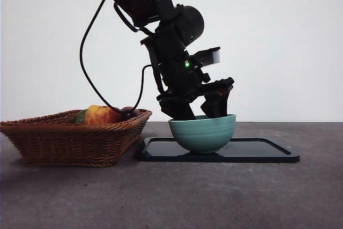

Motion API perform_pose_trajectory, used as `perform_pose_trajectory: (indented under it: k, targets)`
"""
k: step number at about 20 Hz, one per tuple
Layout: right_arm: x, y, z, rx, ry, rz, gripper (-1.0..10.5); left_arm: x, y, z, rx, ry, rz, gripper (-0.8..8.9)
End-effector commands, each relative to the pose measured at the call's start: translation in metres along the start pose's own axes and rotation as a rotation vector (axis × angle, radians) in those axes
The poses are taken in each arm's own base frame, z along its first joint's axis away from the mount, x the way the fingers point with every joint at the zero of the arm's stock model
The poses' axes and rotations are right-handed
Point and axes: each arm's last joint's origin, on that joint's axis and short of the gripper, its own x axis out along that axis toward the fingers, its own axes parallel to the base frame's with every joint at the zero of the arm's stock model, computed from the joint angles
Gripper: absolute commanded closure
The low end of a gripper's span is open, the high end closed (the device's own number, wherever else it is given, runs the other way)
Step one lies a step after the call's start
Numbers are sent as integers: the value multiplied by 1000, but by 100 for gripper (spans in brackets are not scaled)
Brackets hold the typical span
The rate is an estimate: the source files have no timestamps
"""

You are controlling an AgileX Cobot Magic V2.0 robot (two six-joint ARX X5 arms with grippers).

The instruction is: Pick up the wifruite, put it on the bowl, pick up the plate, put it on desk

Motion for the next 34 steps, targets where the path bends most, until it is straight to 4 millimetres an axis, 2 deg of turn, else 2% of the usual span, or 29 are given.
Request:
perform_pose_trajectory:
  k: [1, 3, 6, 10, 14, 18, 21, 24, 29, 31, 34]
  targets:
    - [-1, 1, 2, -17, -8, 6, 733, 10, -5, 2, 20, 2, -7, 439]
    - [-1, 1, 2, -19, -8, 5, 733, 10, -6, 2, 20, 6, -9, 447]
    - [-1, 1, 2, -20, -8, 5, 733, 10, -9, 1, 22, 26, -15, 548]
    - [-1, 1, 2, -20, -8, 5, 733, 10, -13, 0, 25, 40, -21, 574]
    - [-1, 1, 2, -20, -9, 5, 733, -8, -14, 8, 29, 2, -15, 574]
    - [-1, 1, 2, -21, -9, 2, 733, -58, -16, 27, 30, -109, 5, 574]
    - [-1, 1, 2, -25, -10, -2, 733, -116, -21, 40, 5, -219, 19, 574]
    - [-1, 1, 2, -25, -11, -2, 733, -179, -27, 42, -32, -303, 30, 574]
    - [-1, 1, 2, -29, -13, -2, 733, -279, -29, 23, -159, -417, 70, 574]
    - [-1, 1, 2, -33, -13, -2, 733, -306, -24, 10, -208, -428, 157, 574]
    - [-1, 1, 3, -41, -16, -1, 733, -326, -14, -11, -277, -380, 237, 574]
